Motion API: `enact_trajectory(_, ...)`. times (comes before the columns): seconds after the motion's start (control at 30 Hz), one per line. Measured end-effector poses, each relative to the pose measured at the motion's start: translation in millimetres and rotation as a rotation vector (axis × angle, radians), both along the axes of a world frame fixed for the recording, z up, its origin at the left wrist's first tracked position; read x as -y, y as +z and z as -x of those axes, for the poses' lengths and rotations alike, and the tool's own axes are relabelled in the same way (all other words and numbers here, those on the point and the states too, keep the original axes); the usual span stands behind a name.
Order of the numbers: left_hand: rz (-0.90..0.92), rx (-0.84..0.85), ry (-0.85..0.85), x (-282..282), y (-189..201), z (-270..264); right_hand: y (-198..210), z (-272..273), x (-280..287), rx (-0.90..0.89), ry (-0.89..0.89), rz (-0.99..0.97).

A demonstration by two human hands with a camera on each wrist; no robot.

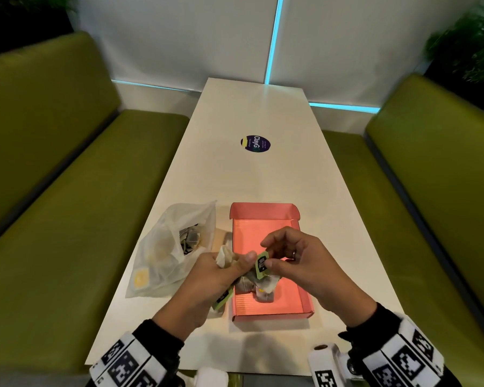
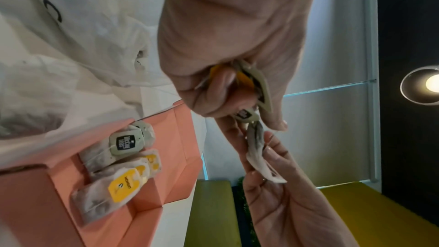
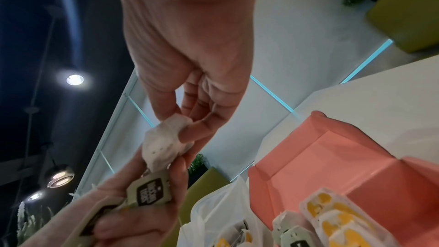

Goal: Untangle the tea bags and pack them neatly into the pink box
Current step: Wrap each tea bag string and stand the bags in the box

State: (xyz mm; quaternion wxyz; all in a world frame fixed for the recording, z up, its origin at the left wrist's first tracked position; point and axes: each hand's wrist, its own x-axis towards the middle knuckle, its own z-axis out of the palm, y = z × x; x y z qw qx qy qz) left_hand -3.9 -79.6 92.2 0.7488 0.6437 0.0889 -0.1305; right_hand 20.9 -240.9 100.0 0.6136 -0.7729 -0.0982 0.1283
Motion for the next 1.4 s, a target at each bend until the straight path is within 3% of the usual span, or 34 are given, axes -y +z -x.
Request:
enact_trajectory(0.13, 0.051, -0.024, 0.014, 0.8, -1.0, 2.2, 0.8, 1.3, -0.9, 0.004, -0.001, 0.037)
enact_trajectory(0.23, 0.081, -0.016, 0.084, 1.2, -4.0, 2.2, -4.0, 3.9, -5.3, 0.002, -0.115, -0.005)
enact_trajectory(0.37, 0.106, 0.003, 0.206, -0.3, -6.1, -1.2, -6.9, 8.2, -10.4, -0.211, -0.171, -0.147)
enact_trajectory(0.5, 0.200, -0.014, 0.186, 0.8, -0.8, 1.6, -5.9, 6.6, -11.3, -0.303, -0.178, -0.279)
enact_trajectory(0.7, 0.288, -0.034, 0.146, -1.9, 1.6, 5.2, 3.9, 2.7, -4.3, -0.347, -0.102, -0.276)
enact_trajectory(1.07, 0.100, 0.071, 0.225, 0.4, -5.5, 4.7, 5.9, 2.1, -4.1, -0.359, -0.066, -0.134)
enact_trajectory(1.27, -0.016, 0.126, 0.285, 0.3, -14.0, 1.1, 1.9, 10.8, -12.7, -0.150, -0.128, -0.075)
enact_trajectory(1.4, -0.041, 0.131, 0.292, 0.3, -16.5, -0.1, -0.3, 15.8, -17.0, -0.102, -0.141, -0.058)
